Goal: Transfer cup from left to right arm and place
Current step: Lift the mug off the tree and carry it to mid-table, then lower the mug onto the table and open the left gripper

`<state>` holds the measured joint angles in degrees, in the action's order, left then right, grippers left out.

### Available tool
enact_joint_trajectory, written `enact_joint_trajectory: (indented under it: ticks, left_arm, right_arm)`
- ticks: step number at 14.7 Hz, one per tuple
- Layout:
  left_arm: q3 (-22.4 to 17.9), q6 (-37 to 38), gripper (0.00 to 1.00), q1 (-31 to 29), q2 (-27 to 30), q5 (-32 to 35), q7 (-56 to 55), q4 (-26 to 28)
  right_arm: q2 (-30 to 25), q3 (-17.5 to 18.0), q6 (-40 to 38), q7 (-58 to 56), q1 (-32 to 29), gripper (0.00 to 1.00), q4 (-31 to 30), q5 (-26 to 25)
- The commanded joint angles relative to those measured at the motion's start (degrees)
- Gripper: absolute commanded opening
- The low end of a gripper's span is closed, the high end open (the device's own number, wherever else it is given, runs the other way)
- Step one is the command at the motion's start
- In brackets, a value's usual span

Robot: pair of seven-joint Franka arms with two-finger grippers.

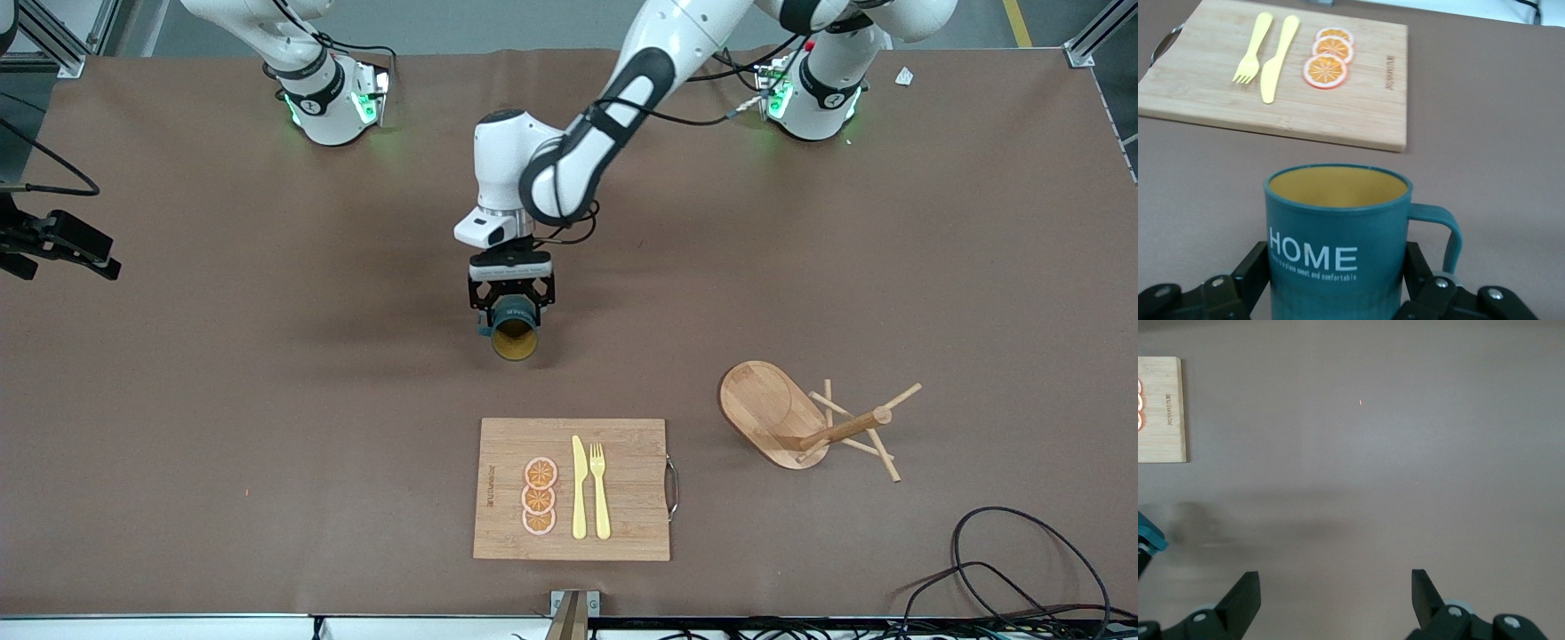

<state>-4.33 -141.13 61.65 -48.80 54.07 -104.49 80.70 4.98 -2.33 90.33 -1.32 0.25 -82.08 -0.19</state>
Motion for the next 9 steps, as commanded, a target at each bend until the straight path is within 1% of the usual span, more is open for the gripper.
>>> enact_joint_trajectory:
  ticks: [1,3,5,8,9]
  left_arm:
    - [-3.75,0.50,0.53,4.69,-3.92,7.51,-5.17,-3.61]
    - [-4.98,0.85,0.53,6.90,-4.90,12.97,-8.52,-3.62]
    - [-4.99,4.00,0.53,8.92,-6.65,17.80,-11.33,-4.23]
    - [-4.99,8.40,0.53,11.91,-9.20,25.35,-21.51,-5.02]
    - [-4.72,10.33,0.54,12.35,-9.90,29.47,-25.28,-4.85]
  right_arm:
    - [-0.94,0.04,-0.59,0.61,-0.34,1.00,-0.37,0.54]
    - [-0.94,0.04,-0.59,0.61,-0.34,1.00,-0.37,0.54]
    - [-0.94,0.13,-0.59,0.61,-0.34,1.00,-0.45,0.54]
    - [-0.94,0.13,-0.59,0.61,-0.25,1.00,-0.37,0.54]
    - [-0.94,0.13,-0.59,0.61,-0.34,1.00,-0.37,0.54]
